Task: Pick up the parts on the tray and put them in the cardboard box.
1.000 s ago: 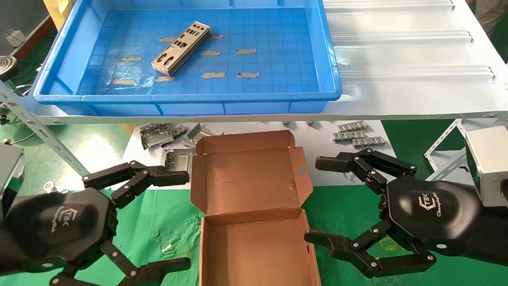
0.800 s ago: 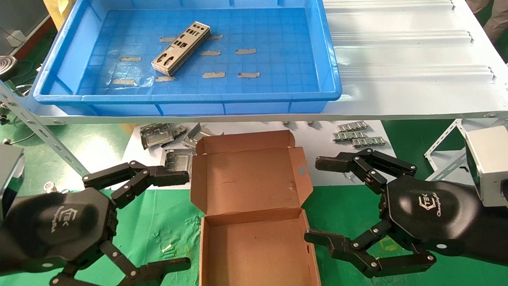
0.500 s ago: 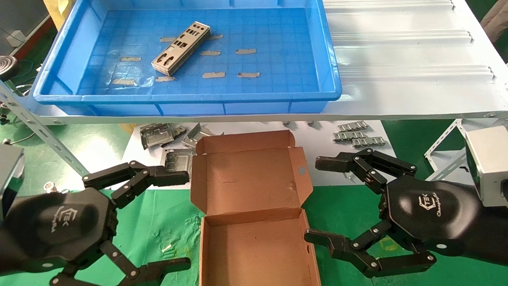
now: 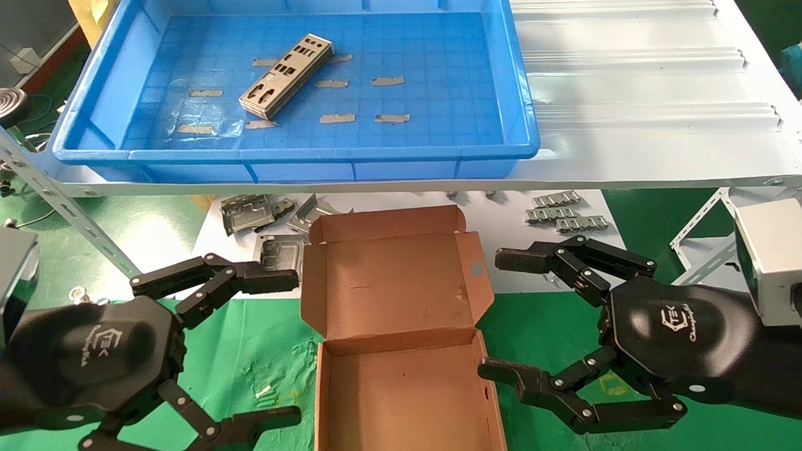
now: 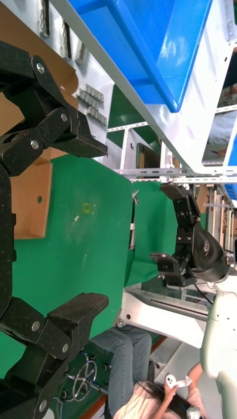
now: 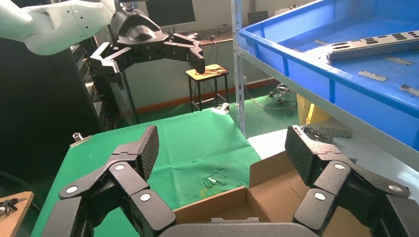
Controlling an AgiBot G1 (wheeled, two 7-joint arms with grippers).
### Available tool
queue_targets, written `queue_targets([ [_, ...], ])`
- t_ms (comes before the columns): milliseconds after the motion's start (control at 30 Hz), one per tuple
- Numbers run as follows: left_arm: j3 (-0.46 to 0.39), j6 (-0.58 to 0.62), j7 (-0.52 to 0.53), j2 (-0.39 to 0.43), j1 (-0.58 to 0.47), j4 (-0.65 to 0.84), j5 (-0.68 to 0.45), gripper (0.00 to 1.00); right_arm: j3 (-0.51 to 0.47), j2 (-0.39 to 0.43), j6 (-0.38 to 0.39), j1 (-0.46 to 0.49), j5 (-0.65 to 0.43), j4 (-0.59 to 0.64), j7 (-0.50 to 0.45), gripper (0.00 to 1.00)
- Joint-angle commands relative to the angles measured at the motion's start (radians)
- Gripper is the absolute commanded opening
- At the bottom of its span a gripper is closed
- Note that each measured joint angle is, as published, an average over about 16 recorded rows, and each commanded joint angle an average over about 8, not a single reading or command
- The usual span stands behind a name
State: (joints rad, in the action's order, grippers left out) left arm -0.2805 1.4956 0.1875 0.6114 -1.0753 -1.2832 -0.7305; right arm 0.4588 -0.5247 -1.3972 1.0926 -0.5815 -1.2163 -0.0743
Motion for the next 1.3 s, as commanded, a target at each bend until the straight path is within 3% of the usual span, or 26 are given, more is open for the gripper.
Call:
queue_targets([
  [33, 0.0, 0.0, 0.0, 0.0, 0.0, 0.0, 0.0, 1.0, 0.0, 0.0, 0.0, 0.0, 0.0, 0.0, 0.0, 0.0],
  [1300, 0.0, -0.003, 0.001, 0.0, -0.008, 0.0, -0.004, 1.0, 0.0, 0.0, 0.0, 0.0, 0.0, 0.0, 0.0, 0.0],
])
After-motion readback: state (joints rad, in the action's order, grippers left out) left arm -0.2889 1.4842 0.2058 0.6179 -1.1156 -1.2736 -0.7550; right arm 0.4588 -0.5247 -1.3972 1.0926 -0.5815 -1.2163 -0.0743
